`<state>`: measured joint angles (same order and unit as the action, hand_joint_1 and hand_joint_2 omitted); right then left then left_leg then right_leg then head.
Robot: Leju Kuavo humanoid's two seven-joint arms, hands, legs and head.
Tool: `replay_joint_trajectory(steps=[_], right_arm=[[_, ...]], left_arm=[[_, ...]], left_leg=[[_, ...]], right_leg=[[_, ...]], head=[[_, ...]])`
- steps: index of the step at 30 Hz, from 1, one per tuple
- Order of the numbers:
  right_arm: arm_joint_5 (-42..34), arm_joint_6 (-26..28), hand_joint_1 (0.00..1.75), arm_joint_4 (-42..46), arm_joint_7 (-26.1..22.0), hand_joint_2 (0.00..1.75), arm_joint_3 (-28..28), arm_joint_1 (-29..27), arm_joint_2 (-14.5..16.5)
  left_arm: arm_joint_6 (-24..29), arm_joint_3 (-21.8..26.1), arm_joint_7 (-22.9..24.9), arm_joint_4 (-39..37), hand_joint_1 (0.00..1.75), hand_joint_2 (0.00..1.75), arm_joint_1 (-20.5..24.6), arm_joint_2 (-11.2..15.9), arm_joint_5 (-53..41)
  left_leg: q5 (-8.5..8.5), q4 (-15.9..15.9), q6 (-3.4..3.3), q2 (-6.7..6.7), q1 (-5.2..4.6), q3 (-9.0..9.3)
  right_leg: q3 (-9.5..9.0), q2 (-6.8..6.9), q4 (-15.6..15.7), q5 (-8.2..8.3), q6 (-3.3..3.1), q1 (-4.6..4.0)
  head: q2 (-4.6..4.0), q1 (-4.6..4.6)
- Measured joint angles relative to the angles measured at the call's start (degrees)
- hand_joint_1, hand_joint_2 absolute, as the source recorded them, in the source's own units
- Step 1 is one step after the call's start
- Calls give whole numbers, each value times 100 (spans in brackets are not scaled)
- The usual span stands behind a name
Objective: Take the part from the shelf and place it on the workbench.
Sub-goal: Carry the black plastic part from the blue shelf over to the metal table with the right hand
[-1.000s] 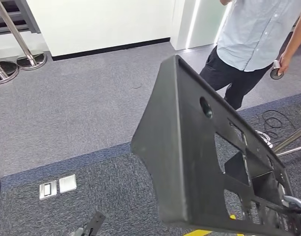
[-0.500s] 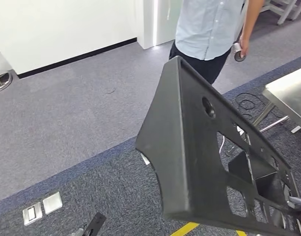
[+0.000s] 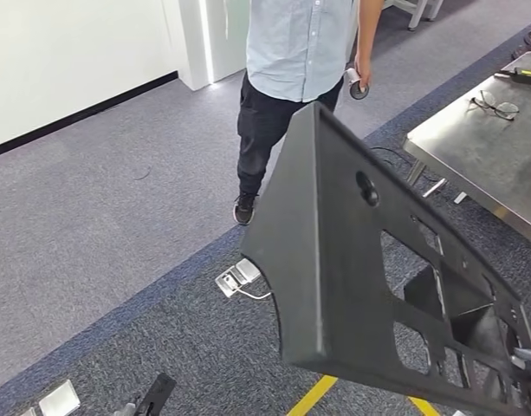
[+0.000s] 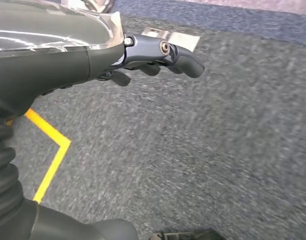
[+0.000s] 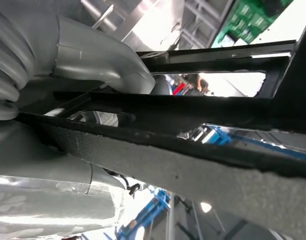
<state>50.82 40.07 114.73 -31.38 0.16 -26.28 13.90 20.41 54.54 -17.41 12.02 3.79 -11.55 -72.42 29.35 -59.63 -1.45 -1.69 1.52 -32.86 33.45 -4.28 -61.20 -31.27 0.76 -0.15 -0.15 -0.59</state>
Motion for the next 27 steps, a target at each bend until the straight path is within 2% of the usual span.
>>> replay_joint_trajectory(steps=[1,2,4,5,6,7,8,9,10,11,12,14,15,16,17,18,19,20,21,22,23,24,25,26,27], right_arm=[[-2,1,175,13,-12,175,26,4,0],[-5,2,175,22,-24,175,45,10,0],[-8,2,175,28,-41,175,65,6,0],[-10,2,175,30,-44,175,76,1,0],[-12,2,175,30,-46,175,91,-2,0],[-14,2,175,32,-49,175,106,-4,0],[-14,2,175,36,-50,175,122,-4,0],[-14,2,175,40,-51,175,137,-1,1],[-14,1,175,46,-54,175,147,5,2],[-15,1,175,52,-56,175,158,11,3],[-19,0,175,57,-59,175,168,13,5],[-27,-1,175,68,-63,175,180,-1,10],[-31,1,175,74,-64,175,187,-5,15],[-32,2,175,79,-66,175,193,-1,21],[-32,2,175,83,-67,175,198,9,27],[-34,3,175,84,-68,175,203,19,34],[-37,2,175,83,-68,175,206,24,38],[-40,1,175,81,-68,175,211,22,41],[-45,1,175,80,-70,175,219,19,43],[-50,0,175,79,-73,175,226,16,43],[-55,-1,175,78,-76,175,233,14,44],[-61,-1,175,76,-79,175,241,13,44],[-66,-2,175,74,-81,175,249,16,44],[-70,-2,175,73,-83,175,255,18,45],[-75,-3,175,72,-85,175,261,15,47]], left_arm=[[0,4,2,0,0,175,-4,1,0],[0,10,2,0,0,175,-14,2,2],[0,23,2,0,0,175,-33,4,13],[-1,32,1,0,0,175,-35,5,25],[-1,38,-2,0,0,175,-35,6,39],[-2,44,-10,0,0,175,-32,7,60],[-2,48,-21,0,0,175,-27,6,74],[-2,49,-35,0,0,175,-23,5,84],[-2,49,-49,0,0,175,-20,5,91],[-2,50,-58,0,0,175,-17,5,89],[-3,51,-66,0,0,175,-16,5,82],[-4,52,-75,0,0,175,-4,2,69],[-5,52,-82,0,0,175,4,-1,64],[-9,52,-87,0,0,175,13,-3,65],[-19,52,-92,0,0,175,16,-4,66],[-31,52,-100,0,0,175,10,-3,67],[-44,53,-109,0,0,175,-2,-2,71],[-57,54,-122,0,0,175,-18,-1,79],[-72,56,-139,0,0,175,-29,1,85],[-87,56,-157,0,0,175,-33,3,91],[-104,57,-173,0,0,175,-29,5,95],[-127,58,-186,0,0,175,-26,9,96],[-148,59,-201,0,0,175,-26,13,98],[-177,61,-219,0,0,175,-23,15,100],[-205,64,-238,0,0,175,-20,16,104]], left_leg=[[10,7,-24,64,3,13],[24,9,-40,124,3,23],[45,8,-50,218,3,34],[62,7,-46,270,4,48],[85,7,-39,328,4,73],[116,7,-27,400,6,111],[153,9,-8,468,6,161],[186,14,16,523,0,210],[217,19,44,572,-10,248],[241,26,73,624,-23,275],[256,41,100,681,-34,293],[285,84,157,784,-35,349],[328,64,181,735,-28,368],[416,-55,196,629,-24,336],[550,-290,204,485,-21,234],[711,-650,201,352,-24,50],[858,-1052,198,285,-30,-176],[926,-1361,195,255,-34,-372],[882,-1499,188,242,-38,-496],[713,-1402,176,229,-38,-510],[459,-1102,163,192,-35,-424],[221,-734,147,87,-26,-291],[59,-388,141,-33,-12,-162],[-21,-160,135,-139,-6,-73],[-23,-55,125,-209,-9,-29]], right_leg=[[139,182,-290,-157,38,4],[307,298,-617,-318,70,13],[590,358,-1155,-536,105,38],[684,369,-1302,-534,119,52],[709,385,-1305,-446,130,64],[673,415,-1175,-282,136,75],[531,488,-832,-28,128,76],[347,626,-438,161,105,51],[197,748,-105,283,64,15],[111,848,97,328,23,-20],[92,882,163,298,-15,-53],[85,762,221,298,-83,-49],[57,691,264,307,-118,-32],[24,624,306,319,-154,-13],[-10,560,340,325,-187,7],[-24,490,348,318,-210,3],[-34,410,347,309,-229,0],[-47,321,346,298,-239,-3],[-68,226,346,285,-243,-6],[-97,134,344,269,-239,-8],[-134,49,343,247,-228,-7],[-170,-27,338,220,-211,-3],[-191,-102,318,193,-186,-8],[-192,-163,304,174,-158,-3],[-177,-222,295,164,-126,6]], head=[[0,8],[0,15],[0,15],[1,15],[1,15],[1,16],[1,16],[0,15],[1,17],[1,14],[1,13],[1,10],[1,9],[1,3],[1,-7],[1,-15],[0,-22],[1,-26],[1,-27],[1,-28],[2,-28],[1,-27],[1,-24],[0,-22],[-1,-20]])
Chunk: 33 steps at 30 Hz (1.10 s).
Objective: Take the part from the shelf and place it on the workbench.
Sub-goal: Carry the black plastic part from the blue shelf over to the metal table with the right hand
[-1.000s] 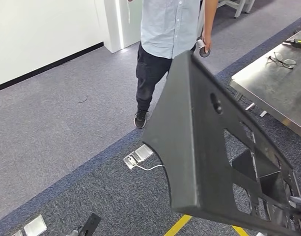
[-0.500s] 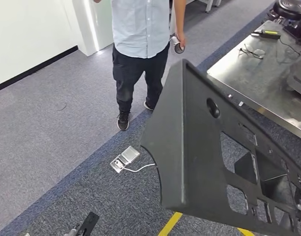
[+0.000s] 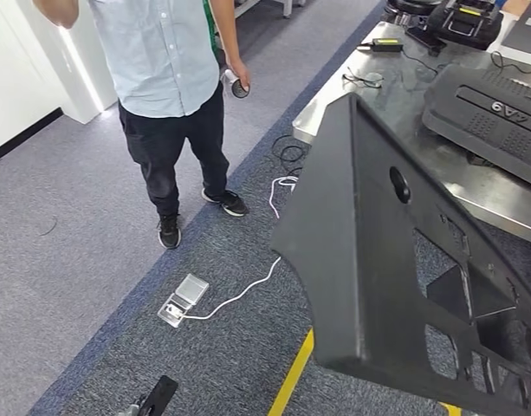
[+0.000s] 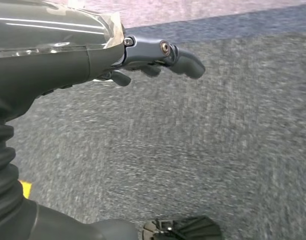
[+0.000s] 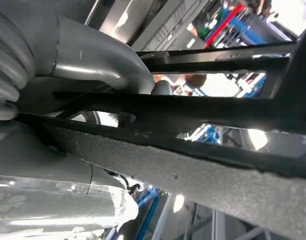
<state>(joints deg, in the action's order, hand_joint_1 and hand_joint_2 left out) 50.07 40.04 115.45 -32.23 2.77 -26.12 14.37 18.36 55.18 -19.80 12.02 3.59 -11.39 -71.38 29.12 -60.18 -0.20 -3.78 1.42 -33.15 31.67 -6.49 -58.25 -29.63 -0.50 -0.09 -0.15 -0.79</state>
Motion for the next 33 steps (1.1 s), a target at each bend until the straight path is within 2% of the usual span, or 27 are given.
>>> replay_joint_trajectory(steps=[2,3,5,6,7,8,9,10,11,13,14,15,16,18,20,22,23,24,25,26,27,28,29,30,31,33], right_arm=[[-8,0,175,0,-3,175,7,-15,3],[-11,1,175,1,-6,175,11,-24,3],[-13,2,175,4,-11,175,18,-13,3],[-13,3,175,5,-14,175,20,-6,3],[-15,3,175,5,-15,175,21,1,3],[-17,3,175,2,-16,175,22,0,3],[-21,3,175,-1,-16,175,26,-5,3],[-25,3,175,-4,-16,175,33,-9,3],[-26,2,175,-6,-16,175,40,-11,3],[-28,1,175,-7,-17,175,49,-6,3],[-28,0,175,-6,-19,175,49,0,3],[-29,0,175,-5,-20,175,50,3,4],[-31,0,175,-5,-22,175,53,1,4],[-37,1,175,-3,-26,175,61,-14,7],[-43,2,175,-1,-32,175,70,-10,11],[-47,2,175,-4,-42,175,78,4,17],[-48,1,175,-8,-47,175,81,6,18],[-50,0,175,-13,-52,175,83,5,19],[-51,0,175,-19,-58,175,85,4,19],[-52,0,175,-26,-61,175,86,3,19],[-52,0,175,-33,-63,175,86,1,19],[-52,0,175,-38,-65,175,86,1,19],[-52,0,175,-42,-66,175,86,3,19],[-52,-1,175,-43,-67,175,85,5,19],[-54,-1,175,-45,-68,175,85,4,19],[-57,-2,175,-45,-69,175,86,-13,18]], left_arm=[[-39,6,-40,0,0,175,20,-1,3],[-52,9,-53,0,0,175,32,0,5],[-73,13,-68,0,0,175,41,1,3],[-80,15,-71,0,0,175,34,2,3],[-84,18,-73,0,0,175,21,2,4],[-92,23,-87,0,0,175,9,3,7],[-107,28,-107,0,0,175,3,4,12],[-123,34,-132,0,0,175,3,5,25],[-140,38,-159,0,0,175,8,4,37],[-154,42,-189,0,0,175,17,0,66],[-155,45,-198,0,0,175,20,-2,74],[-156,48,-207,0,0,175,21,-2,80],[-160,52,-213,0,0,175,21,-2,82],[-186,59,-228,0,0,175,28,-2,77],[-223,66,-247,0,0,175,45,-1,75],[-255,75,-256,0,0,175,37,1,86],[-270,81,-256,0,0,175,21,4,93],[-282,87,-257,0,0,175,1,7,97],[-293,92,-258,0,0,175,-12,11,99],[-302,96,-261,0,0,175,-17,15,100],[-308,99,-263,0,0,175,-14,18,100],[-311,102,-266,0,0,175,-6,21,100],[-311,105,-267,0,0,175,-1,23,99],[-313,109,-268,0,0,175,1,24,98],[-315,114,-268,0,0,175,-1,25,97],[-317,123,-268,0,0,175,5,25,95]], left_leg=[[16,41,-37,51,-11,16],[16,57,-66,98,-5,30],[27,89,-124,223,20,71],[42,93,-145,293,17,92],[60,93,-158,370,14,107],[80,92,-162,444,13,121],[102,91,-159,514,11,140],[127,92,-151,579,11,169],[156,93,-138,637,10,208],[219,101,-96,745,-2,295],[242,109,-70,794,-14,324],[259,119,-44,846,-26,343],[270,135,-20,904,-37,360],[308,161,34,985,-37,415],[481,-74,69,799,-33,356],[809,-771,75,524,-33,22],[936,-1145,79,471,-34,-183],[963,-1384,83,451,-33,-339],[870,-1416,86,444,-30,-407],[670,-1223,85,432,-24,-372],[406,-865,83,376,-11,-262],[211,-509,84,262,6,-137],[91,-220,79,149,21,-28],[50,-48,73,57,25,36],[79,1,57,18,18,60],[77,36,-2,103,8,78]], right_leg=[[30,-97,1,-8,60,25],[41,-56,-32,-38,92,24],[194,222,-378,-240,164,19],[364,408,-722,-403,202,22],[577,521,-1121,-560,235,37],[768,577,-1453,-654,258,54],[885,604,-1623,-650,274,68],[881,625,-1552,-523,278,77],[764,658,-1263,-311,268,77],[401,895,-467,75,205,22],[290,1011,-211,157,162,-16],[242,1095,-84,169,126,-53],[250,1094,-74,147,97,-79],[246,958,-29,157,45,-63],[201,827,41,180,-23,-22],[174,695,64,182,-74,-1],[168,615,63,177,-88,-1],[156,523,61,170,-94,-1],[141,428,58,163,-94,-1],[119,335,54,152,-85,2],[96,247,44,135,-69,7],[83,171,23,112,-42,2],[86,97,-5,92,-11,3],[101,37,-26,78,20,8],[122,-21,-38,76,54,16],[150,-76,-41,73,109,43]], head=[[0,-2],[0,4],[1,27],[1,40],[2,47],[2,46],[2,46],[1,46],[1,46],[1,46],[1,43],[1,40],[0,36],[1,32],[1,23],[2,2],[2,-6],[2,-10],[2,-10],[2,-10],[1,-10],[1,-8],[1,-6],[1,-3],[2,-3],[1,-3]])
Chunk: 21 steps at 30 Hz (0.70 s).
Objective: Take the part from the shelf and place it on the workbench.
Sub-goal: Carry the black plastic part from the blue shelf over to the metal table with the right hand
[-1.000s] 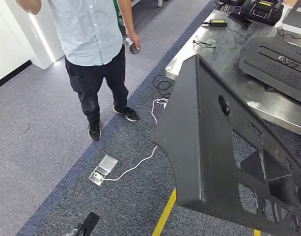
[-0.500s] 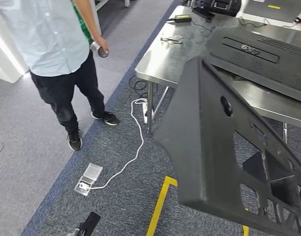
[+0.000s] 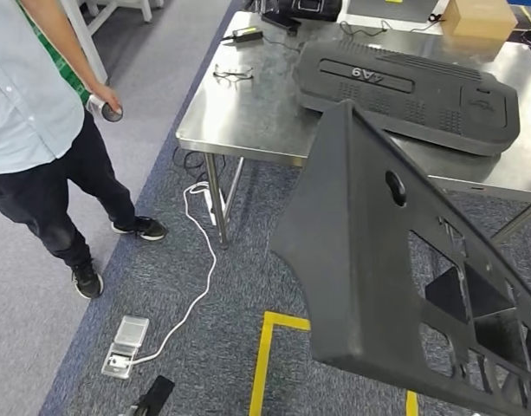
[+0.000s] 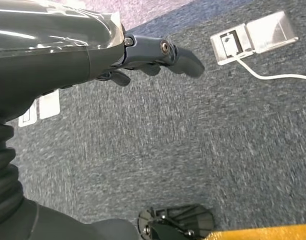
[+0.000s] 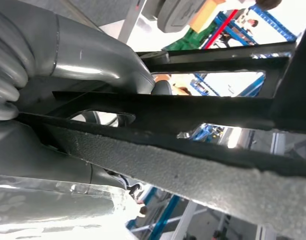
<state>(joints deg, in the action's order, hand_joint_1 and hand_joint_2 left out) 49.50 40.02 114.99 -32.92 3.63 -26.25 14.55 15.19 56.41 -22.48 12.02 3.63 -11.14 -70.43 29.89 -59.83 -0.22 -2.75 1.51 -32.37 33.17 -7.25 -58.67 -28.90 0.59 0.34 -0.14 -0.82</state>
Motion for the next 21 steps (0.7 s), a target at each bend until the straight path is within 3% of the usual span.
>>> replay_joint_trajectory(steps=[2,4,6,7,8,9,11,13,15,17,19,21], right_arm=[[-2,1,175,1,0,175,-1,-2,-2],[1,2,175,-4,0,175,-4,15,-4],[4,2,175,-21,1,175,-5,20,-6],[5,2,175,-31,1,175,-4,17,-7],[8,2,175,-39,2,175,-4,16,-8],[11,2,175,-44,2,175,-4,17,-9],[21,2,175,-46,4,175,-8,27,-10],[26,1,175,-49,7,175,-10,35,-11],[27,0,175,-49,8,175,-10,31,-13],[33,2,175,-50,13,175,-16,34,-14],[44,3,175,-57,32,175,-38,60,-16],[52,2,175,-77,66,175,-58,85,-22]], left_arm=[[1,7,-2,0,0,175,21,-1,-2],[2,9,-3,0,0,175,21,-1,-3],[3,12,-2,0,0,175,-2,1,-2],[3,15,-1,0,0,175,-7,1,-2],[3,17,-1,0,0,175,-6,1,-2],[3,17,-1,0,0,175,-2,0,-3],[2,17,-1,0,0,175,8,0,-3],[2,17,-1,0,0,175,12,1,-3],[2,19,-1,0,0,175,15,-1,-3],[1,20,-5,0,0,175,32,-1,-3],[-2,20,-9,0,0,175,36,-1,-4],[-5,20,-8,0,0,175,9,0,-5]], left_leg=[[-5,23,-68,106,17,22],[14,31,-111,237,21,43],[41,29,-119,390,18,57],[58,28,-113,461,18,69],[79,29,-100,526,18,91],[104,30,-83,585,19,123],[155,41,-33,688,1,189],[189,69,22,781,-30,240],[217,113,80,877,-38,302],[344,-14,126,730,-24,290],[647,-600,128,451,-24,17],[889,-1329,112,354,-45,-396]], right_leg=[[85,237,-198,-124,59,-7],[394,565,-828,-435,122,-3],[760,670,-1487,-649,167,29],[823,689,-1568,-606,178,41],[761,712,-1407,-456,178,48],[597,763,-1056,-237,168,50],[244,1022,-335,46,119,-1],[133,1172,-74,66,56,-62],[138,1050,-46,67,-8,-65],[102,937,6,79,-82,-37],[71,838,33,77,-151,-25],[50,721,32,56,-193,-39]], head=[[1,17],[1,34],[1,33],[0,33],[0,33],[-1,33],[-1,33],[-1,29],[-1,26],[1,20],[0,7],[-1,0]])
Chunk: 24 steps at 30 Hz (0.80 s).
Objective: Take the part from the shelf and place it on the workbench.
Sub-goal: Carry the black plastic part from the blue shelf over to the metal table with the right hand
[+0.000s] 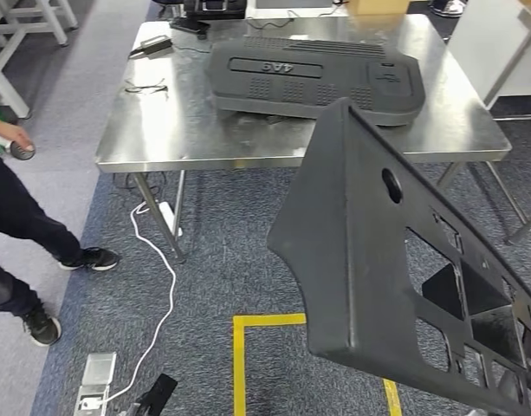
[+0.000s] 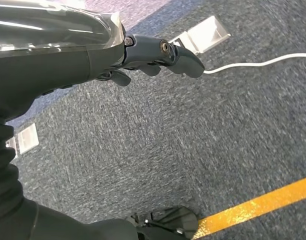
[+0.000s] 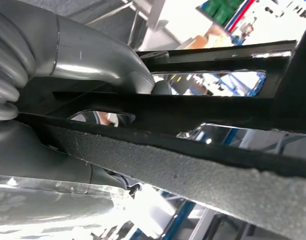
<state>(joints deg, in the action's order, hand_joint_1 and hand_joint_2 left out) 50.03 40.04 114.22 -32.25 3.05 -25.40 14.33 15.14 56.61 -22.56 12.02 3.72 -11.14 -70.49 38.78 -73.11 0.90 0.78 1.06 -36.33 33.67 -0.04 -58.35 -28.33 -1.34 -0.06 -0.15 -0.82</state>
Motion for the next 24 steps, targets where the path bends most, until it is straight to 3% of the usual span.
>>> replay_joint_trajectory(steps=[1,2,4,6,9,11,12,14,16,17,18,20,22,24], right_arm=[[2,-1,175,-11,15,175,-3,4,-3],[5,-1,175,-21,26,175,-5,5,-7],[28,-2,175,-32,42,175,-18,6,-16],[83,-3,175,-50,87,175,-47,14,-33],[192,-5,175,-94,192,175,-106,24,-72],[290,-5,175,-113,220,175,-120,34,-88],[334,-5,175,-120,222,175,-121,48,-93],[393,-5,175,-145,218,175,-121,80,-99],[409,-5,175,-183,217,175,-122,92,-109],[410,-6,175,-199,218,175,-122,93,-114],[410,-6,175,-211,219,175,-122,98,-119],[412,-6,175,-223,220,175,-124,113,-125],[414,-6,175,-229,220,175,-126,125,-126],[414,-6,175,-233,220,175,-126,128,-126]], left_arm=[[-2,1,2,0,0,175,-14,0,1],[-3,1,3,0,0,175,-21,1,1],[-4,2,4,0,0,175,-17,2,-1],[-15,2,3,0,0,175,0,5,-4],[-45,2,-16,0,0,175,5,9,-13],[-53,4,-39,0,0,175,11,9,-26],[-55,4,-49,0,0,175,19,9,-31],[-57,4,-55,0,0,175,25,9,-39],[-60,4,-54,0,0,175,15,10,-48],[-63,4,-53,0,0,175,12,10,-56],[-66,4,-52,0,0,175,10,10,-65],[-71,4,-52,0,0,175,10,10,-83],[-72,4,-52,0,0,175,11,10,-89],[-72,4,-52,0,0,175,12,10,-90]], left_leg=[[-24,-159,-11,-10,-8,-127],[-168,-96,-27,-14,-12,-154],[-654,549,-78,-34,-19,39],[-934,1145,-124,-79,-31,254],[-926,1338,-174,-106,-47,316],[-936,1379,-216,-103,-13,344],[-938,1396,-235,-99,10,360],[-922,1402,-256,-80,25,382],[-899,1399,-253,-64,32,400],[-882,1398,-242,-62,39,419],[-861,1397,-224,-63,47,450],[-812,1403,-170,-64,61,515],[-785,1413,-133,-63,63,544],[-781,1415,-125,-62,55,545]], right_leg=[[-20,-58,-1,-13,-11,-9],[-48,-110,-2,-30,-16,-17],[-120,-185,-4,-77,-4,-26],[-150,-231,-26,-120,41,-42],[-134,-263,-24,-139,130,-34],[-108,-212,-127,-233,197,-33],[-24,-169,-321,-352,238,-25],[322,-84,-1013,-675,318,21],[634,-51,-1562,-806,373,75],[647,-38,-1537,-702,391,94],[542,-26,-1275,-497,401,106],[194,6,-507,-100,408,112],[9,29,-131,3,406,105],[-3,32,-122,-24,405,95]], head=[[1,0],[1,-1],[1,-1],[0,3],[0,4],[1,15],[1,25],[0,42],[0,41],[1,40],[1,40],[0,42],[-1,43],[0,44]])
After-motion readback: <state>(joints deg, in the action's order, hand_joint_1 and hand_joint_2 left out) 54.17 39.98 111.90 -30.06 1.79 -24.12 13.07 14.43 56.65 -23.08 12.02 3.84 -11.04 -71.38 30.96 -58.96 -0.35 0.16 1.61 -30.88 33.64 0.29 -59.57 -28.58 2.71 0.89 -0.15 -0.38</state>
